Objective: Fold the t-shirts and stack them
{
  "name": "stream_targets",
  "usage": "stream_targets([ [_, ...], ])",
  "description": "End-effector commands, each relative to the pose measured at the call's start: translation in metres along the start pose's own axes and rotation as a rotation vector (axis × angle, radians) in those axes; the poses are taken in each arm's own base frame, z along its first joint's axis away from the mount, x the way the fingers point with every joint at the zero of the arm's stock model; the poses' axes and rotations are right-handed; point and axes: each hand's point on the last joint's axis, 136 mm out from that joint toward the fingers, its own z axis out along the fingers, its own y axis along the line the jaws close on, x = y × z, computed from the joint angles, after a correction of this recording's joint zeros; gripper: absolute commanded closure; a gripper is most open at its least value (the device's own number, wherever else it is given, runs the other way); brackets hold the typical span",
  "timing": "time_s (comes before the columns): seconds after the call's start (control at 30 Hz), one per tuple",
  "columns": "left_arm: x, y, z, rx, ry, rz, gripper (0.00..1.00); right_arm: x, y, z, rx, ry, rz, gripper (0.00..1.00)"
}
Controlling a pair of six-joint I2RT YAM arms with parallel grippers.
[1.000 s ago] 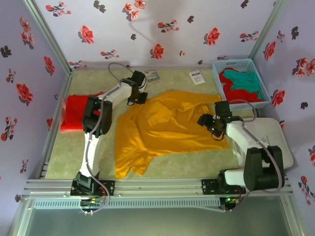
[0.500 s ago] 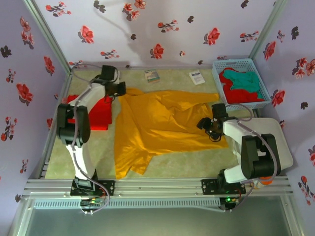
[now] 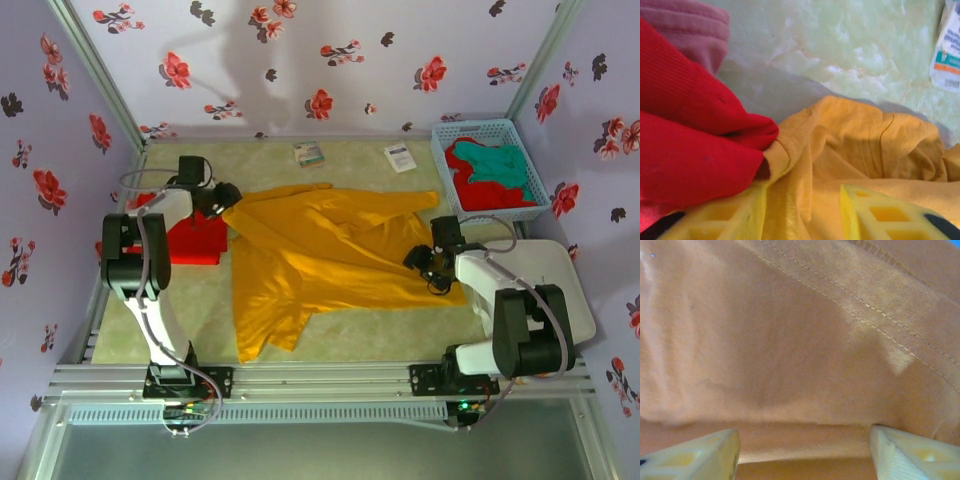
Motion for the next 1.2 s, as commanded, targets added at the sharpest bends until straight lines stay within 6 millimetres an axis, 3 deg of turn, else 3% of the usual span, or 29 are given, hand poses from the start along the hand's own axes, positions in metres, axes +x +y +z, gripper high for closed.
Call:
stream_targets([
  [0.0,-0.01,-0.014,0.001,0.018,0.005,0.056,0.54,0.012,-0.021,-0.002,0.086,0.033,0.01,0.31],
  [0.13,-0.026,-0.032,0.005,0.007,0.022,0.126,0.54,0.012,-0.02,-0.002,0.08,0.036,0.002,0.3],
  [0.27,-0.028,-0.048,0.017,-0.108,0.054,0.291,0.53,0.012,-0.019,-0.002,0.075,0.036,-0.002,0.3],
  [0.43,-0.006,-0.082,0.047,-0.137,0.144,0.485,0.52,0.013,-0.019,0.0,0.076,0.041,-0.006,0.3],
  [0.53,0.006,-0.088,0.067,-0.18,0.182,0.539,0.5,0.012,-0.018,-0.001,0.074,0.041,-0.007,0.3],
  [0.73,0.026,-0.064,0.099,-0.352,0.267,0.597,0.49,0.012,-0.017,-0.002,0.069,0.042,-0.008,0.29],
  [0.83,0.044,-0.053,0.097,-0.399,0.327,0.616,0.49,0.012,-0.018,-0.002,0.074,0.042,-0.008,0.29],
  [1.0,0.059,-0.053,0.09,-0.391,0.304,0.609,0.49,0.015,-0.02,0.002,0.072,0.05,-0.005,0.29],
  [1.1,0.062,-0.052,0.092,-0.385,0.289,0.595,0.57,0.017,-0.02,0.005,0.069,0.06,-0.002,0.29],
  [1.17,0.062,-0.052,0.095,-0.384,0.284,0.585,0.69,0.018,-0.02,0.006,0.068,0.065,-0.003,0.29],
])
